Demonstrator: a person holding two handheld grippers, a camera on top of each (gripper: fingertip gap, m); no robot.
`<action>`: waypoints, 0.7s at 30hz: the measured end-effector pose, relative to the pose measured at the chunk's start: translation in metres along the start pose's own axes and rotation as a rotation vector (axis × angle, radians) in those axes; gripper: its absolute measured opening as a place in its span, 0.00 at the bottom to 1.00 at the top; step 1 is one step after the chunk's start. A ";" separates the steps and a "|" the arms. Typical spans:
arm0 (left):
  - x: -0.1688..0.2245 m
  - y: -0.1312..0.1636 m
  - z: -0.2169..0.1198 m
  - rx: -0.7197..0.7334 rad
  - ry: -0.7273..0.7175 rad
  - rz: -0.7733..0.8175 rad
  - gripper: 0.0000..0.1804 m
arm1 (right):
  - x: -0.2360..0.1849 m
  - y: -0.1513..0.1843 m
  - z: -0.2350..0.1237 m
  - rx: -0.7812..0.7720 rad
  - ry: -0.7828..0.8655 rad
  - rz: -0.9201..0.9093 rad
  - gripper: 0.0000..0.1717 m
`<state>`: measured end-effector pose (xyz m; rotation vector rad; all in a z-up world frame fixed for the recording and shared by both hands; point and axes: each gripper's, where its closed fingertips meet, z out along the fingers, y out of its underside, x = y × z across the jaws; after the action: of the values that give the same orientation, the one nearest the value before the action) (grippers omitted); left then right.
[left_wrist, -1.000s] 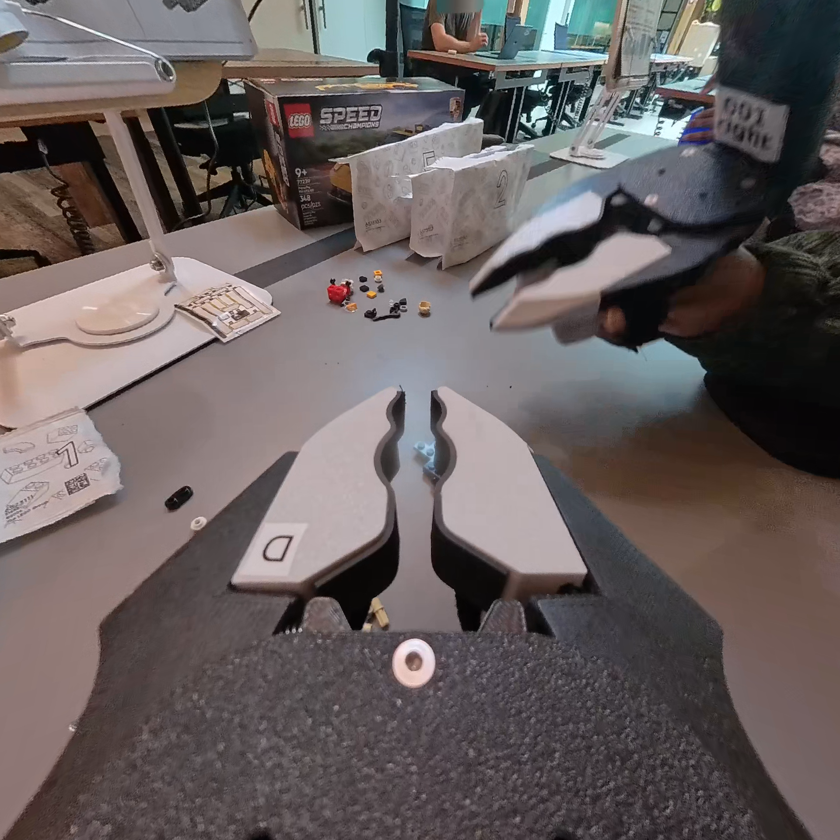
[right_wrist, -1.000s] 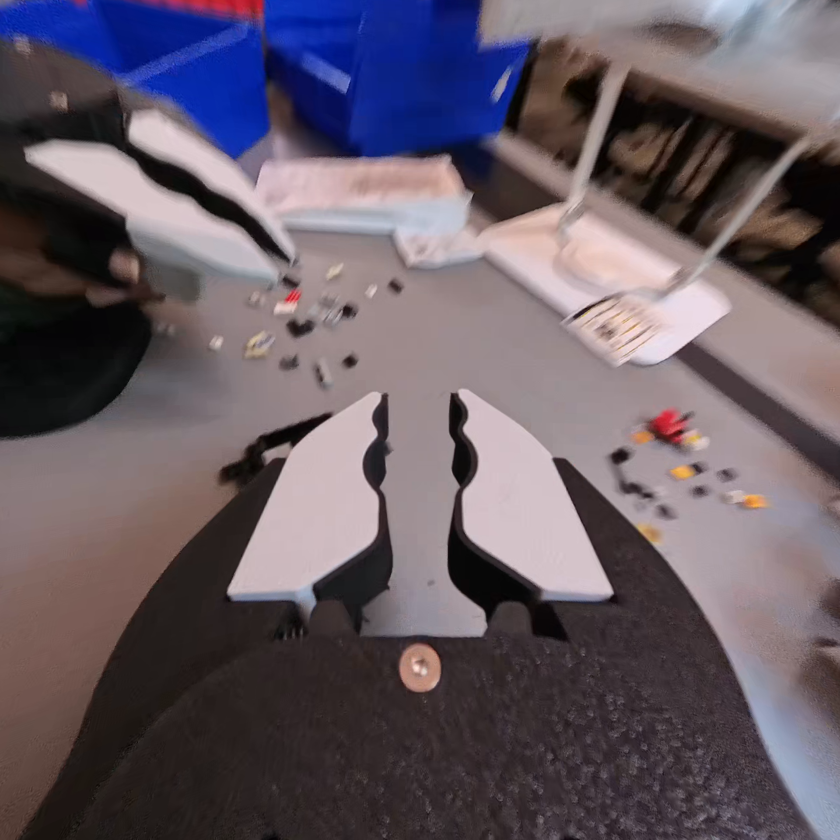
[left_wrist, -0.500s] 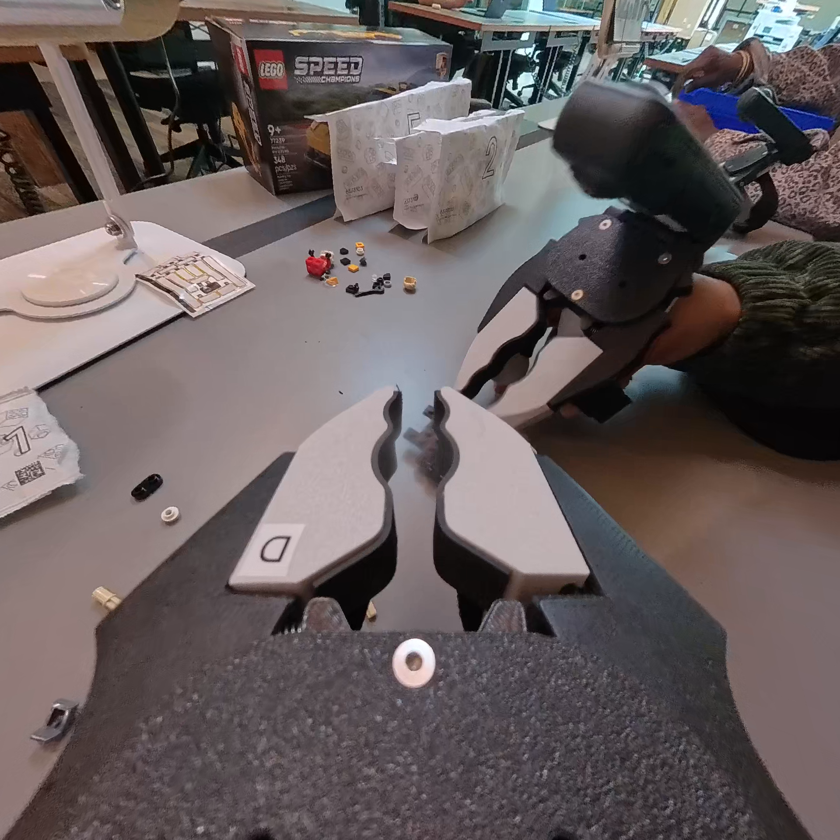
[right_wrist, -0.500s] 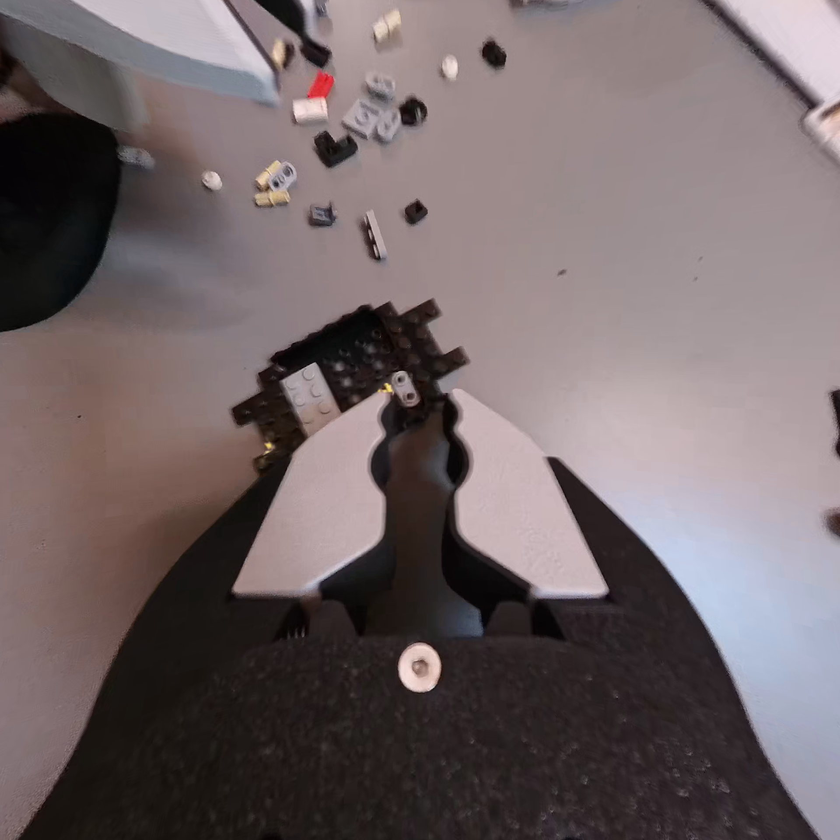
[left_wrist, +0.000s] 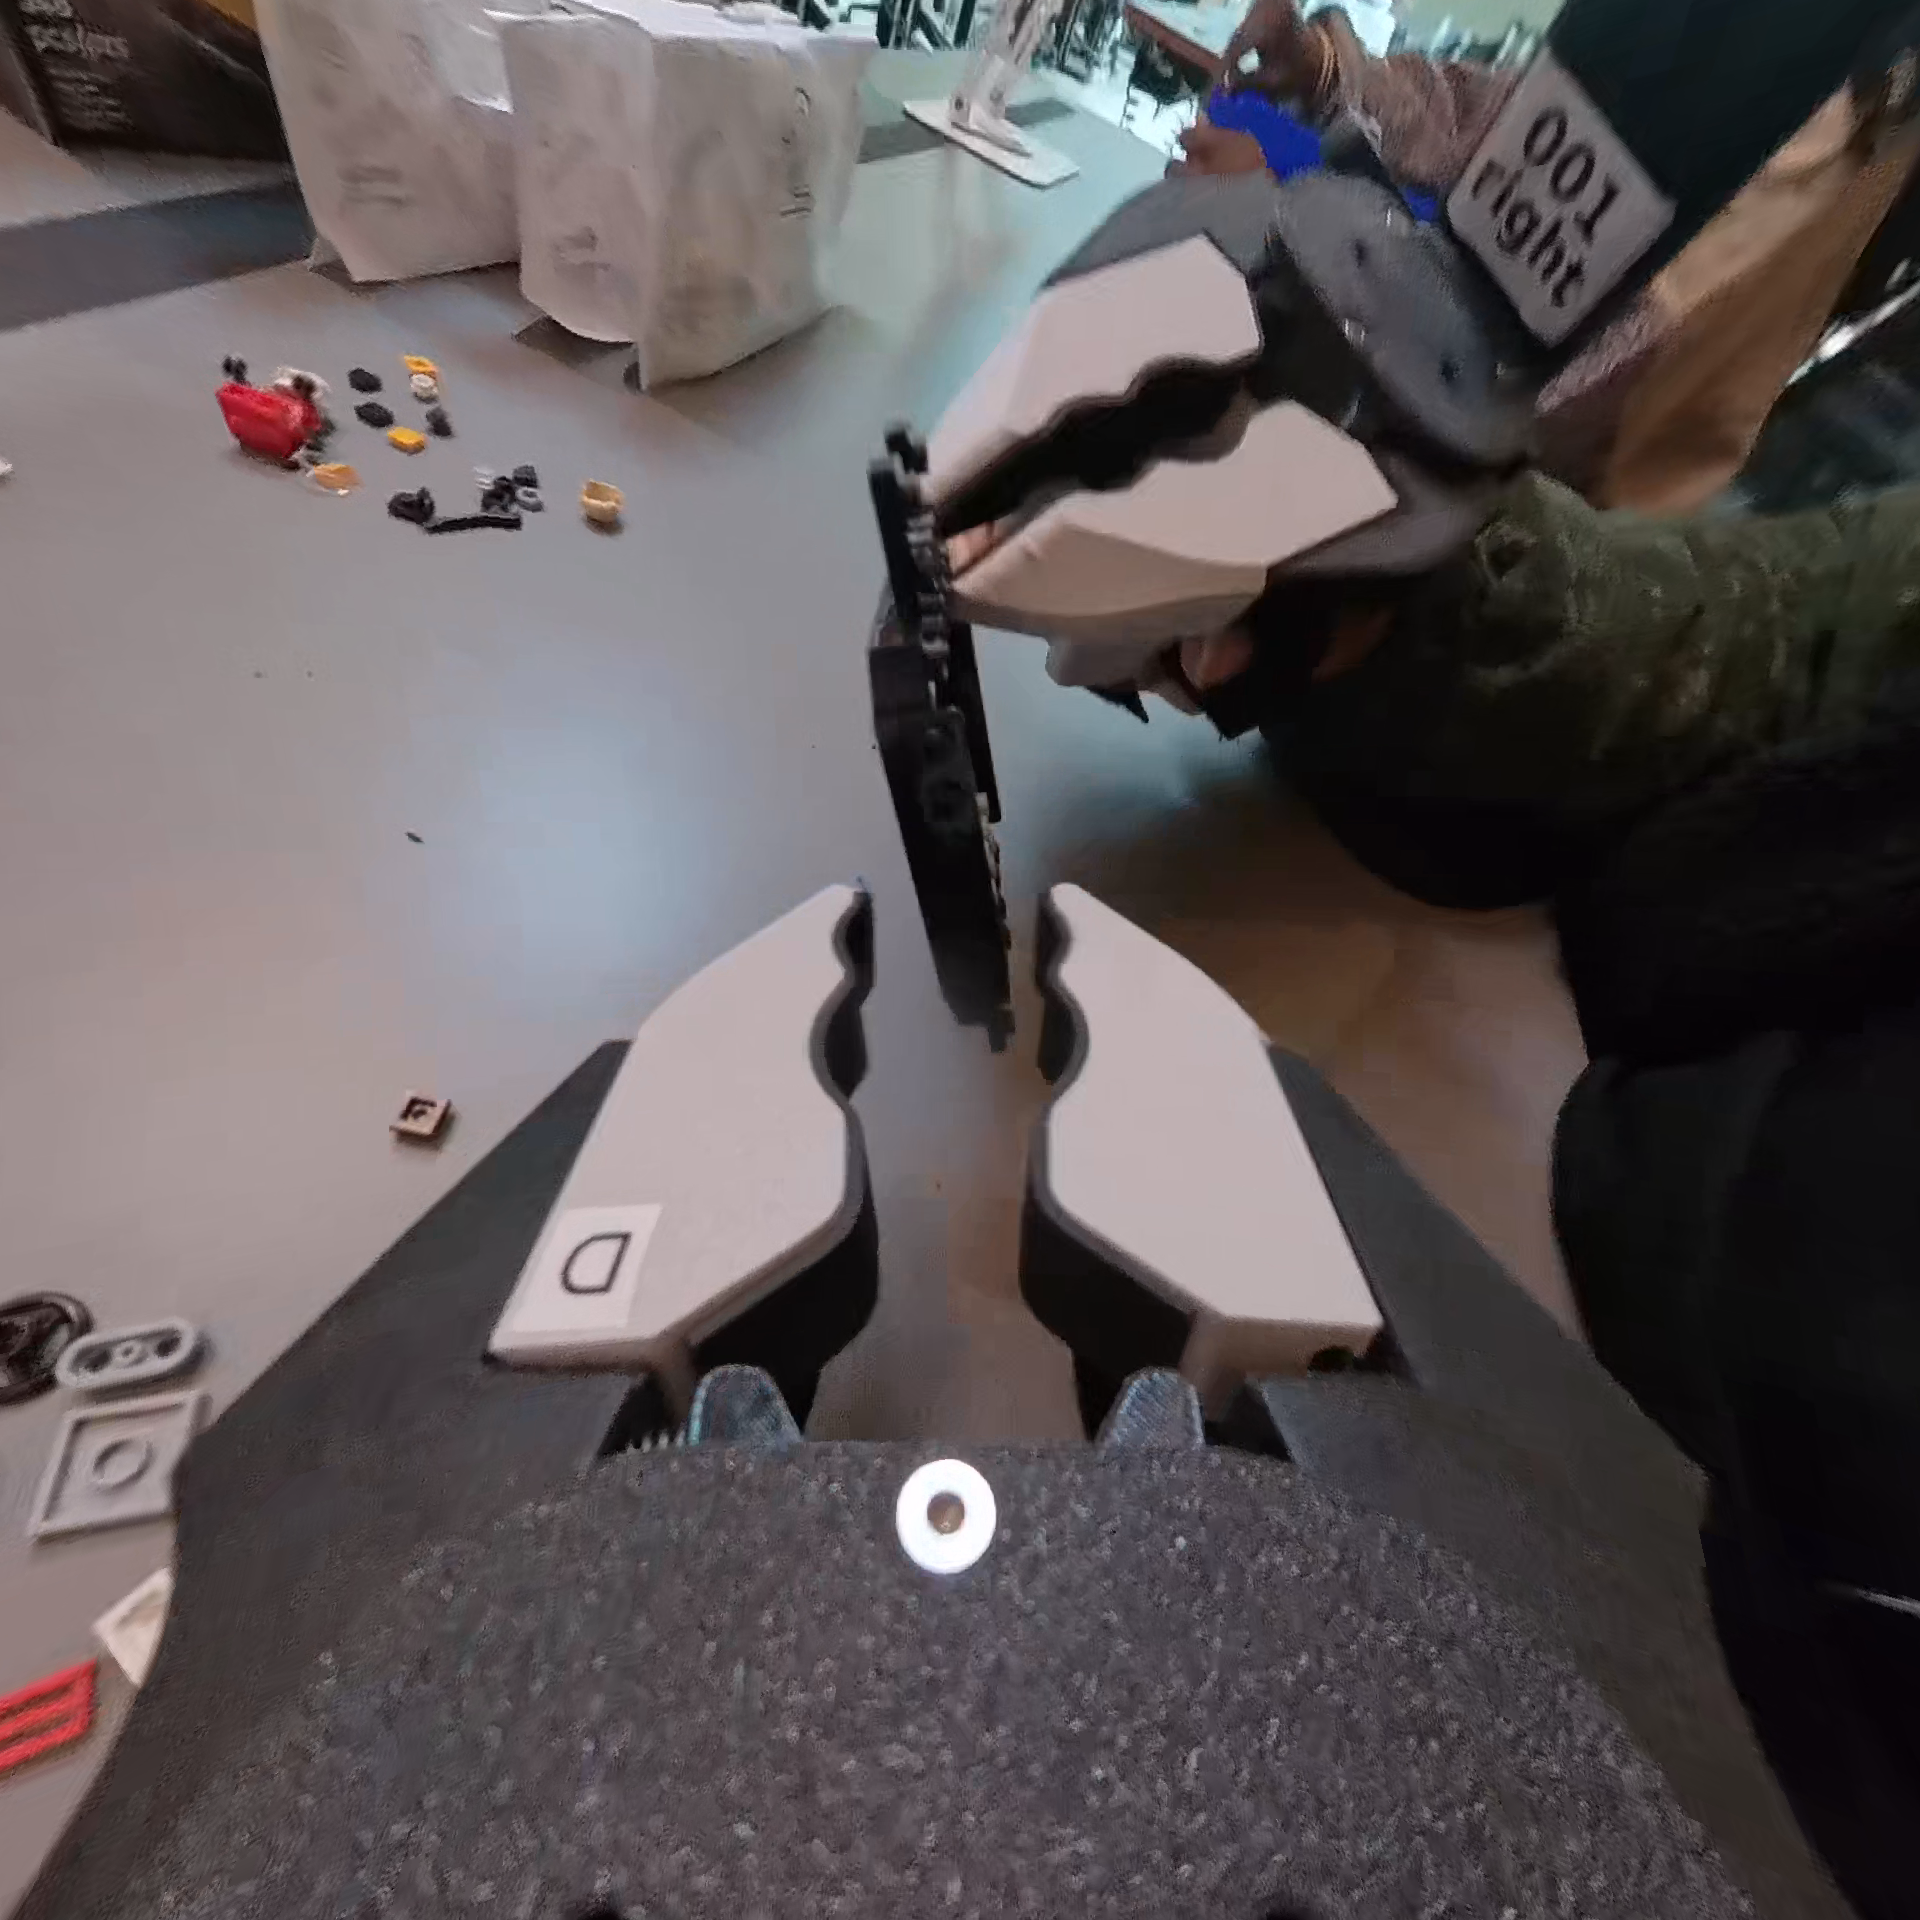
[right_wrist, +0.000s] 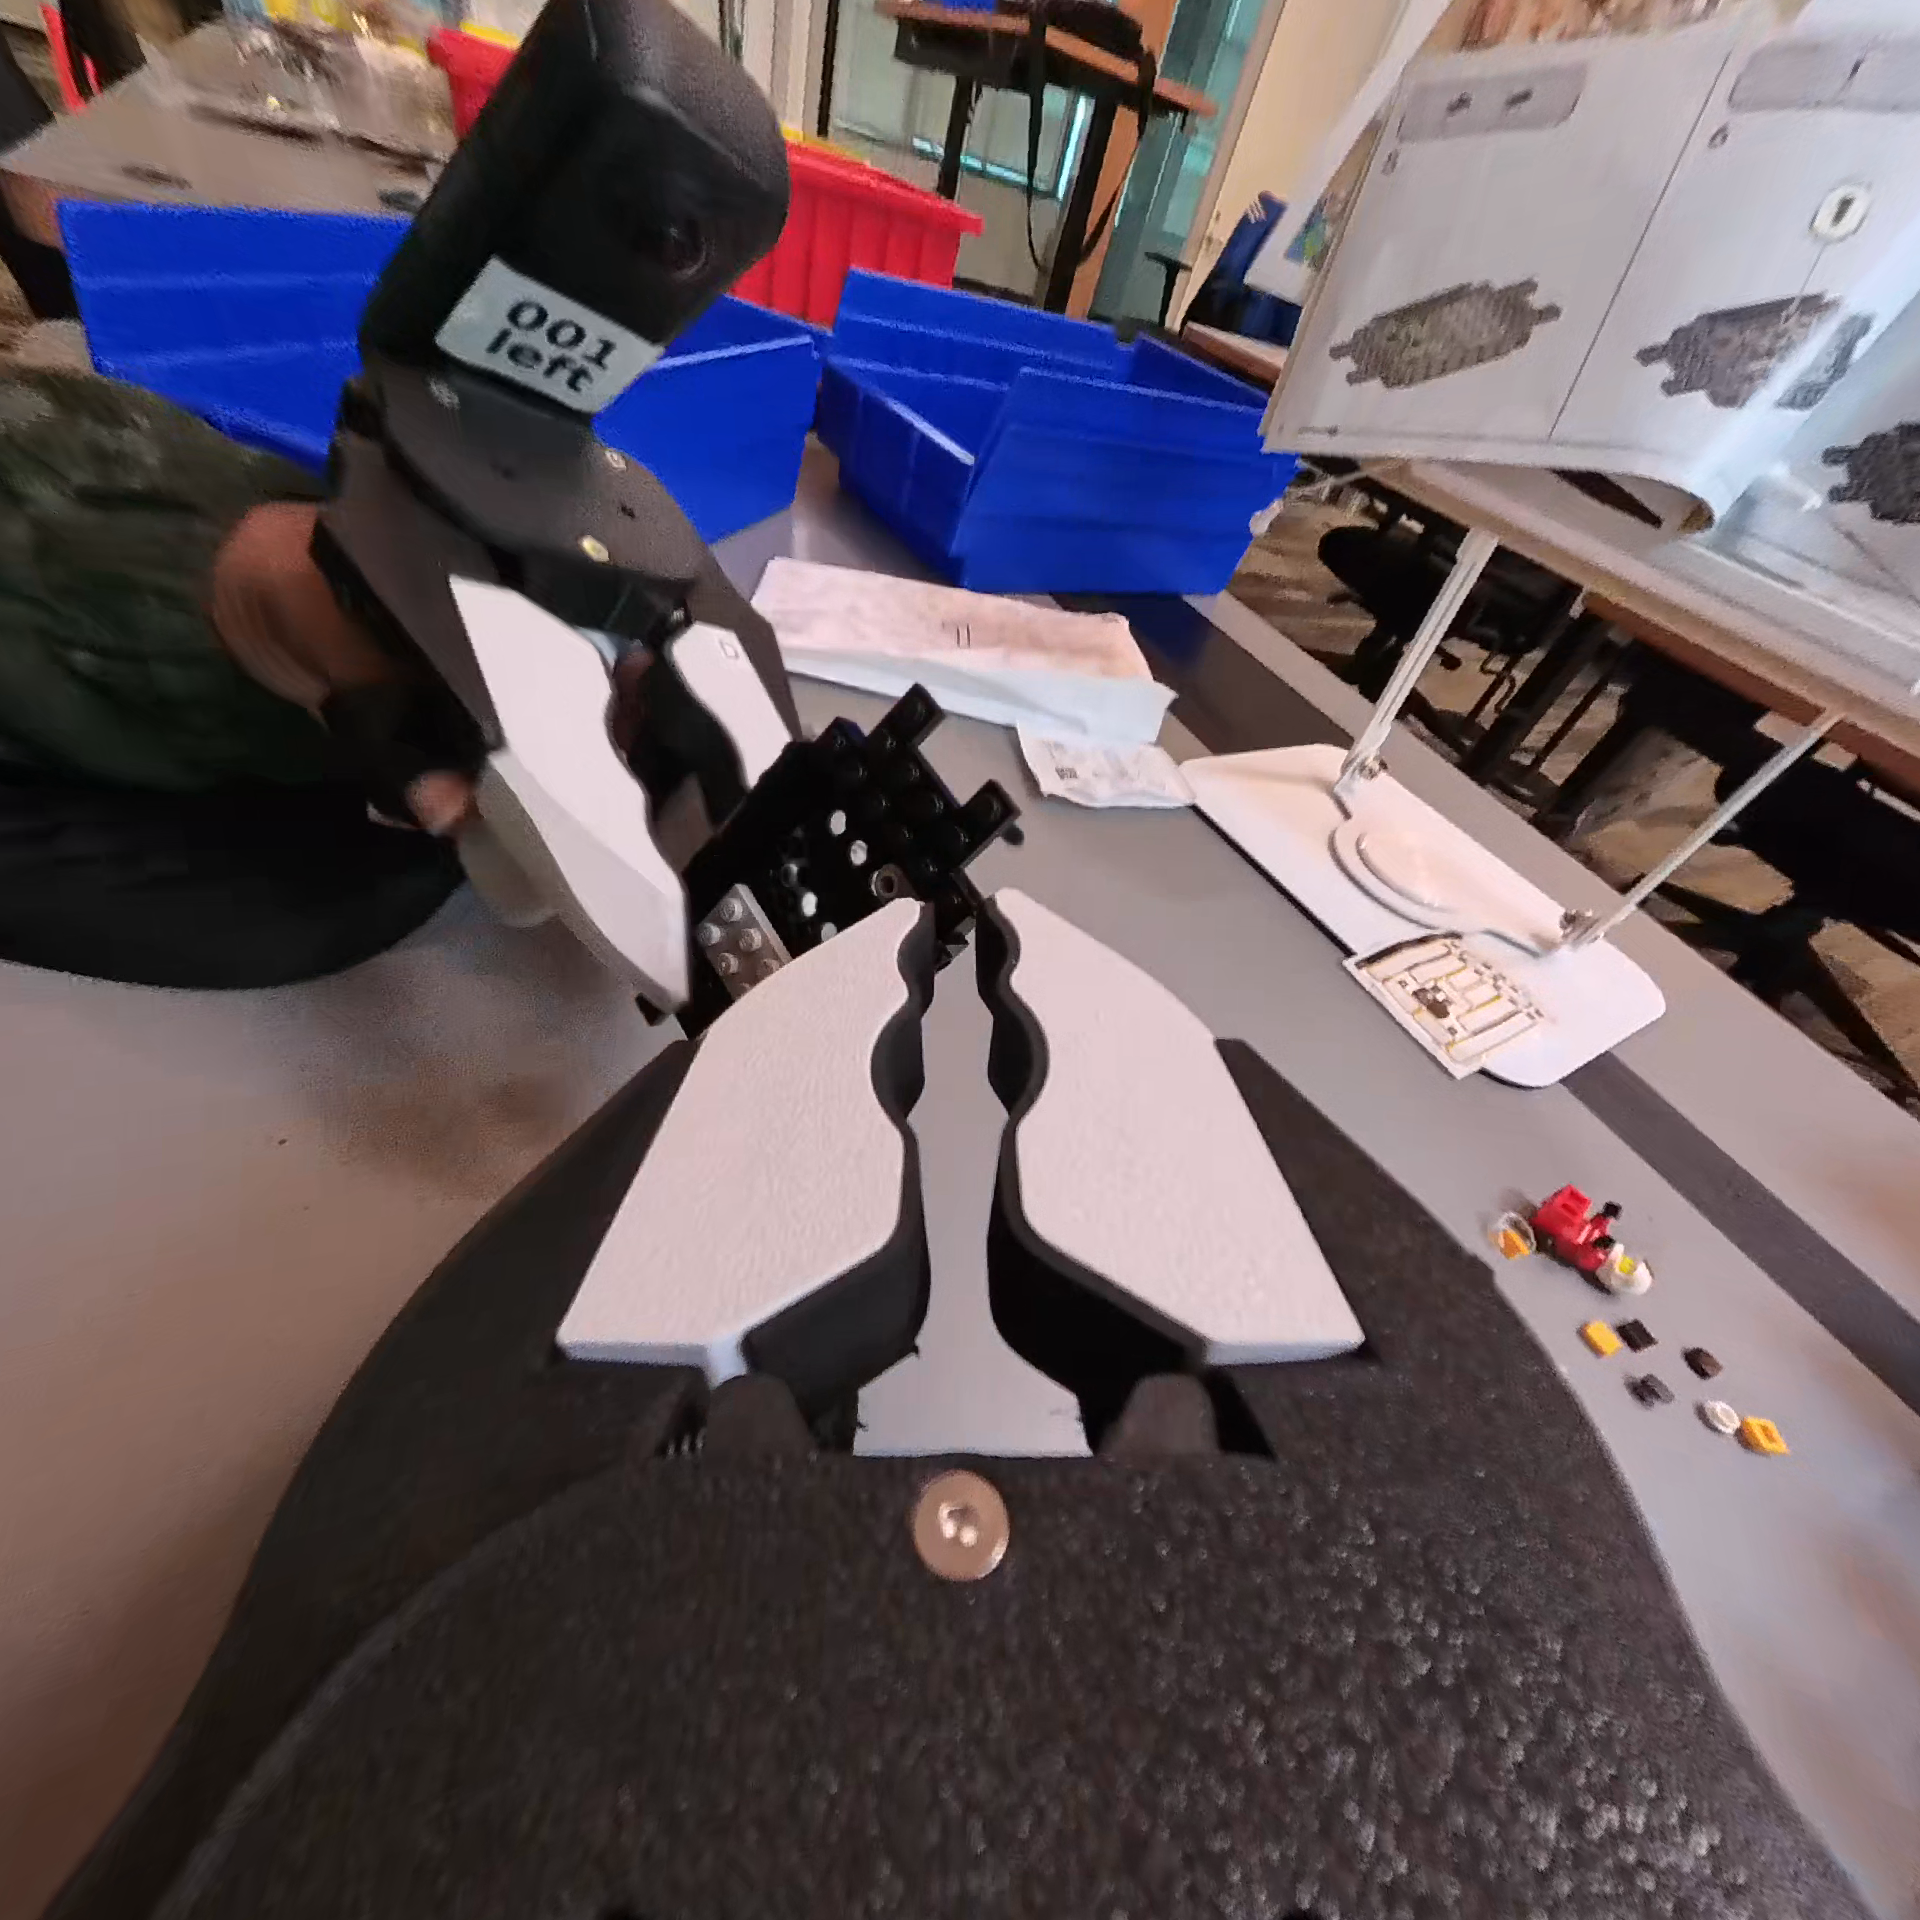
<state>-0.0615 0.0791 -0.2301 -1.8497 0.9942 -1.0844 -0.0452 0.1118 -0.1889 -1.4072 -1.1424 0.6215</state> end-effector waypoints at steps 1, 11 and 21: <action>0.002 0.000 0.001 -0.004 -0.009 0.039 0.07 | -0.001 -0.002 -0.001 0.010 -0.002 -0.002 0.04; -0.026 -0.015 -0.019 0.049 -0.245 0.103 0.06 | 0.011 -0.007 -0.006 0.036 0.052 0.037 0.10; 0.003 0.000 0.002 -0.007 0.050 -0.281 0.06 | 0.000 0.009 0.012 -0.187 0.187 -0.346 0.13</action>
<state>-0.0589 0.0766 -0.2303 -2.0185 0.7807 -1.2978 -0.0533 0.1183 -0.2003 -1.3491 -1.2783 0.1381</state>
